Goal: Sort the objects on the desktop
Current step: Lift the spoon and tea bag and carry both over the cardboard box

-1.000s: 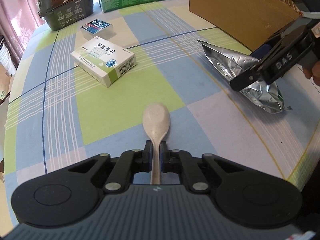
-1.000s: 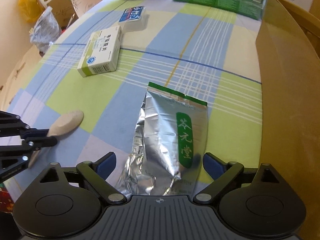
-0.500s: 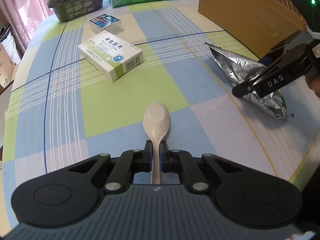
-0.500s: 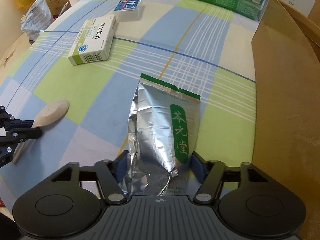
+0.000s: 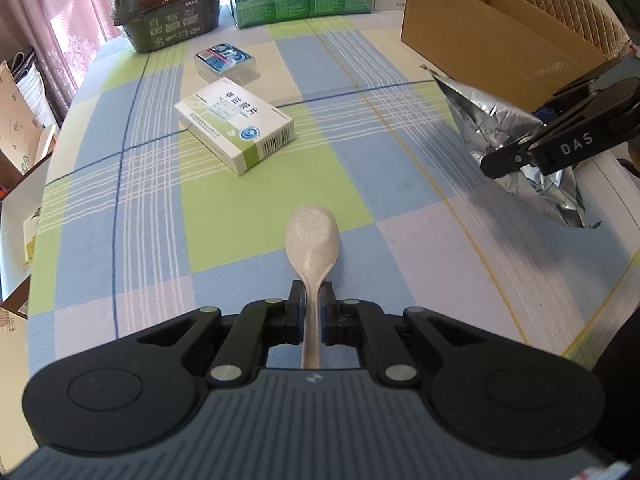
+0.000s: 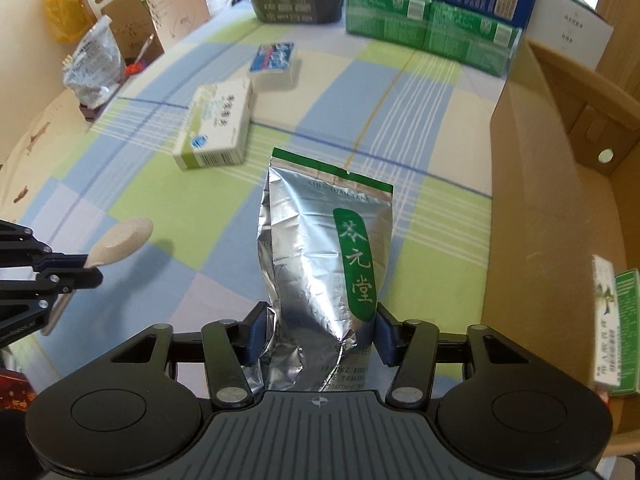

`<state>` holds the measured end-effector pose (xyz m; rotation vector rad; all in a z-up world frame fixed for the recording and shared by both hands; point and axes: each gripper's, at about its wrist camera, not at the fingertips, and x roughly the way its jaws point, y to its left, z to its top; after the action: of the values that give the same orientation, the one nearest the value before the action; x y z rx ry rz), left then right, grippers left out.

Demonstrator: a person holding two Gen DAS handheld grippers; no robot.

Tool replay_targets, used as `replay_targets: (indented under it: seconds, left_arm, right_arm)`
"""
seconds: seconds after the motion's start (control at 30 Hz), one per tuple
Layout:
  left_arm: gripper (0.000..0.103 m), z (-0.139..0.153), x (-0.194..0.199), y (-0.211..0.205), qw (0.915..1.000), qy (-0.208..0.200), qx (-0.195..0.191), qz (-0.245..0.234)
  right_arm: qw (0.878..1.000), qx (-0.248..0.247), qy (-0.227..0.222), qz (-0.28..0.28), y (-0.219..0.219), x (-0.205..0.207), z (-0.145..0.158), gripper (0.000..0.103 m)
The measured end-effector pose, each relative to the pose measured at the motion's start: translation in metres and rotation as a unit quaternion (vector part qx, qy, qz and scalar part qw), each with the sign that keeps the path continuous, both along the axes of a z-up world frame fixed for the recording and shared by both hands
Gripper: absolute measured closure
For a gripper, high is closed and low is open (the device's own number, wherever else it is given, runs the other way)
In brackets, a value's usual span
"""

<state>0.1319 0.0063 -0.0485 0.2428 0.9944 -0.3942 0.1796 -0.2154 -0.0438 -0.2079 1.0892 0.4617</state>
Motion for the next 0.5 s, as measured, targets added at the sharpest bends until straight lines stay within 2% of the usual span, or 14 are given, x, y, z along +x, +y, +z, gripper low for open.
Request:
replay_targets:
  seconds: [0.5]
  left_arm:
    - [0.099, 0.042, -0.032, -0.013, 0.9997, -0.021, 0.013, -0.003]
  right_arm:
    - [0.999, 0.027, -0.036, 0.004, -0.013, -0.034, 0.057, 0.053]
